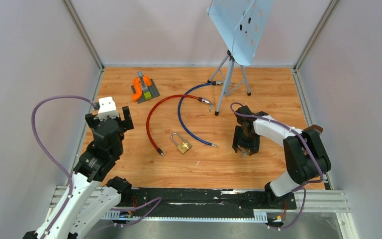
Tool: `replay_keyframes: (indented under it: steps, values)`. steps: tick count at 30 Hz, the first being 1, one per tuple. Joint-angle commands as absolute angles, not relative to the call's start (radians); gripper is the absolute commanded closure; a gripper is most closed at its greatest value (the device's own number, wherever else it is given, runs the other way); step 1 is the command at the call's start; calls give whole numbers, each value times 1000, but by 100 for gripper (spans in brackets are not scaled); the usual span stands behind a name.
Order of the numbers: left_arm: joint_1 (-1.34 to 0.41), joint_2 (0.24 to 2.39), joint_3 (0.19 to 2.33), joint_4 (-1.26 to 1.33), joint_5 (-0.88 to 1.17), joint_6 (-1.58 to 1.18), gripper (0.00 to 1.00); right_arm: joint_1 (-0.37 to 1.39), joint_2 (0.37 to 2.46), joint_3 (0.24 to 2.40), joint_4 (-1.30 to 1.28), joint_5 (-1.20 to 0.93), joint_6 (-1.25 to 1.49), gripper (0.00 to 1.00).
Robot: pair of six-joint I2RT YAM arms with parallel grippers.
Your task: Unlock with the key
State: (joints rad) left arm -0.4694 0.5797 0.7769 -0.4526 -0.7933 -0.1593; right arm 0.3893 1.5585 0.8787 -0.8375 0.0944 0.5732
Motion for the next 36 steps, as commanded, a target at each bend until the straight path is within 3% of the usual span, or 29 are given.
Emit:
replay_keyframes:
  steps: [1, 4, 8, 12, 23, 36]
  values:
    - [-463, 581, 778, -411, -766, -183, 0, 387, 1574, 860, -764, 73, 562, 43]
    - [-462, 578, 778, -403, -730, -178, 0, 390, 1568, 848, -739, 43, 560, 56]
    - [-463, 561, 762, -361, -612, -154, 0, 419, 1554, 851, -714, 29, 557, 83]
    - [-463, 578, 771, -343, -483, -178, 0, 448, 1517, 861, -677, -3, 552, 99]
    - [-463, 718, 749, -237, -37, -464, 0, 462, 1254, 786, -380, -284, 525, 100]
    - [-479, 950, 597, 222, 290, -943, 0, 462, 1142, 624, 170, -598, 655, 100]
